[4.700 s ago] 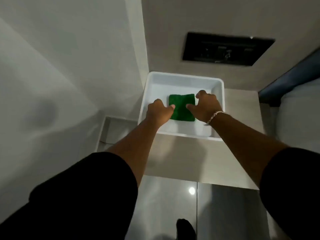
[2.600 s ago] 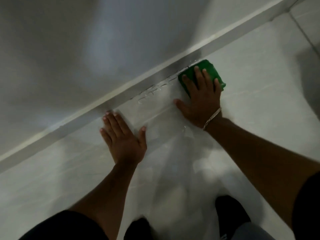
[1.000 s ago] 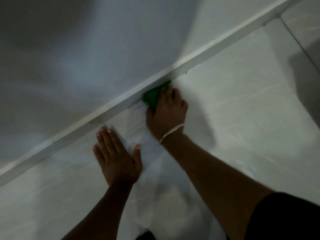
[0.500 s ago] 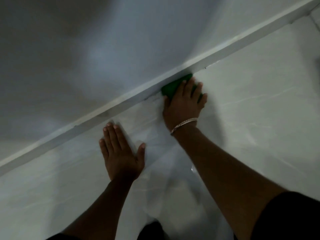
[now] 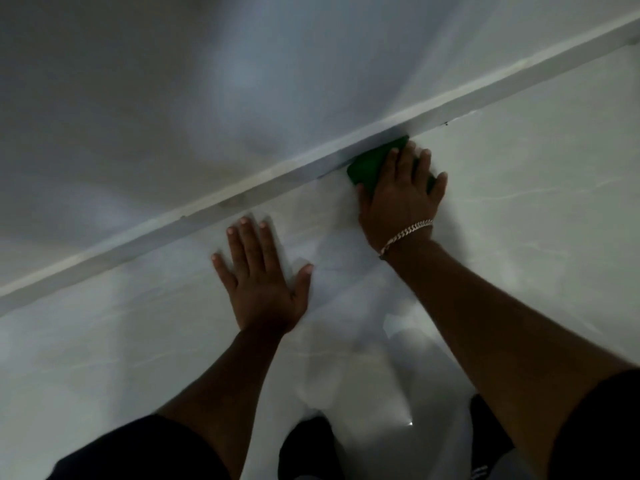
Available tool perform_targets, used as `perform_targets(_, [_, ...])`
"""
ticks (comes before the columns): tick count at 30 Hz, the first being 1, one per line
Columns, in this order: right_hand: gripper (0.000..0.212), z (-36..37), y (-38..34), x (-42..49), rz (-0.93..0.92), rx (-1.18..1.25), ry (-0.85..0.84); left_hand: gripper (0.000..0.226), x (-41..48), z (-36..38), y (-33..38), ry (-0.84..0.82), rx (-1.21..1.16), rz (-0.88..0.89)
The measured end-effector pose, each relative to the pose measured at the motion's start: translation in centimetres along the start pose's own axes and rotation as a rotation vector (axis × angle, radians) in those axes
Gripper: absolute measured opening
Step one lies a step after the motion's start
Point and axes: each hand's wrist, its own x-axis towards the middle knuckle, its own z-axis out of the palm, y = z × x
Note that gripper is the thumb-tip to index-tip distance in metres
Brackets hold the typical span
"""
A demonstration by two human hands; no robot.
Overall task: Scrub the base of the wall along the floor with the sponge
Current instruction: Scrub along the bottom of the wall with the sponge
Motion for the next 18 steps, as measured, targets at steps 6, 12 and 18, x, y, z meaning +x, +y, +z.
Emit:
perform_targets(6, [0.064, 1.1, -2.7, -2.4, -0.118, -0.002, -0.064, 0.09, 0.2, 0.0, -0.1, -0.027, -0.02, -0.015])
perform_targets(12, [0.066, 0.2, 1.9, -0.1, 0.054, 0.007, 0.034, 0.089, 0.0, 0.2, 0.0, -0.008, -0.05, -0.027])
perform_targets(18, [0.064, 1.7, -6.7, -3.0, 0.104, 0.082, -0.01, 0.091, 0.0, 0.5, -0.2, -0.028, -0.049, -0.025])
